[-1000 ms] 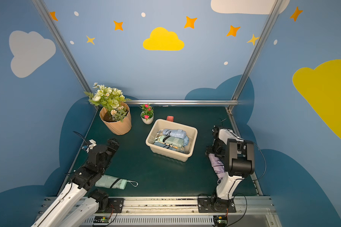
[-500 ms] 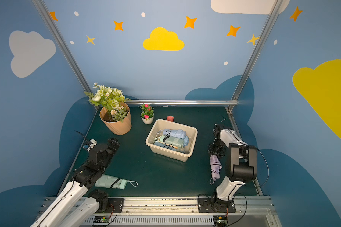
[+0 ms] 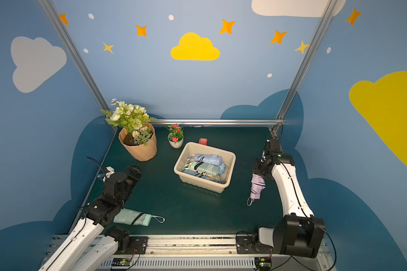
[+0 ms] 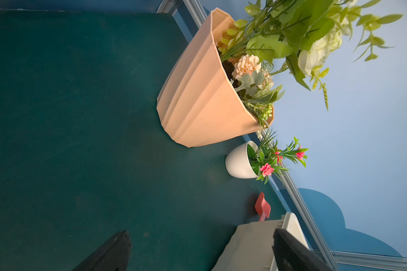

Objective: Put the umbrella into the storage box
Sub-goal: Pick up the umbrella from the center of the board, then place the umbrella in the storage box.

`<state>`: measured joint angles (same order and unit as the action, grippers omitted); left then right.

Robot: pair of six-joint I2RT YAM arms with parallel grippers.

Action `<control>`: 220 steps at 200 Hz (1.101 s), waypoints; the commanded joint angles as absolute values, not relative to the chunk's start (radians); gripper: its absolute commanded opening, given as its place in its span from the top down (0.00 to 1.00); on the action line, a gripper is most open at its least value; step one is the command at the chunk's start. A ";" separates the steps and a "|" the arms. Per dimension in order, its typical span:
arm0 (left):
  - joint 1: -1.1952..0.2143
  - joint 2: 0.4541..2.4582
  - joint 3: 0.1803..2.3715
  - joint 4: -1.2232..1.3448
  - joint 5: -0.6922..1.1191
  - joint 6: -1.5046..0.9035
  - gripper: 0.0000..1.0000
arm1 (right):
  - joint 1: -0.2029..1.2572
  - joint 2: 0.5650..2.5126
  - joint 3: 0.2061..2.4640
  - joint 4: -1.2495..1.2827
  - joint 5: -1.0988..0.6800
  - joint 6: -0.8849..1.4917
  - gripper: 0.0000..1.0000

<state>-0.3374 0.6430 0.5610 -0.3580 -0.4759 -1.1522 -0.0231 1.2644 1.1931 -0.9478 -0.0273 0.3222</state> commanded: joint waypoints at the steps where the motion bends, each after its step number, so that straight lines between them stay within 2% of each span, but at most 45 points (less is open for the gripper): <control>1: -0.333 0.639 0.569 -0.380 -0.471 -1.161 0.01 | -0.005 1.171 1.249 -0.869 -0.060 0.367 0.88; 20: -0.333 0.638 0.574 -0.406 -0.475 -1.175 0.01 | 0.054 1.121 1.279 -0.785 -0.037 0.349 0.90; 41: -0.333 0.630 0.583 -0.457 -0.492 -1.199 0.02 | 0.146 1.151 1.377 -0.772 -0.013 0.290 0.90; 108: -0.322 0.584 0.617 -0.699 -0.493 -1.319 0.00 | 0.458 1.415 1.736 -0.759 -0.035 0.039 0.90; 146: -0.319 0.592 0.643 -0.830 -0.438 -1.367 0.00 | 0.578 1.608 1.917 -0.895 -0.073 -0.135 0.90; 194: -0.317 0.594 0.649 -0.932 -0.399 -1.412 0.00 | 0.665 1.786 1.962 -1.011 -0.046 -0.267 0.90; 220: -0.315 0.604 0.671 -1.012 -0.404 -1.438 0.00 | 0.695 1.868 1.958 -1.049 0.049 -0.289 0.89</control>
<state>-0.3206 0.5968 0.6312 -0.8932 -0.4110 -1.4006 0.6724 1.8278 1.9404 -0.9852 -0.0402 -0.2249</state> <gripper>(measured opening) 0.993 0.423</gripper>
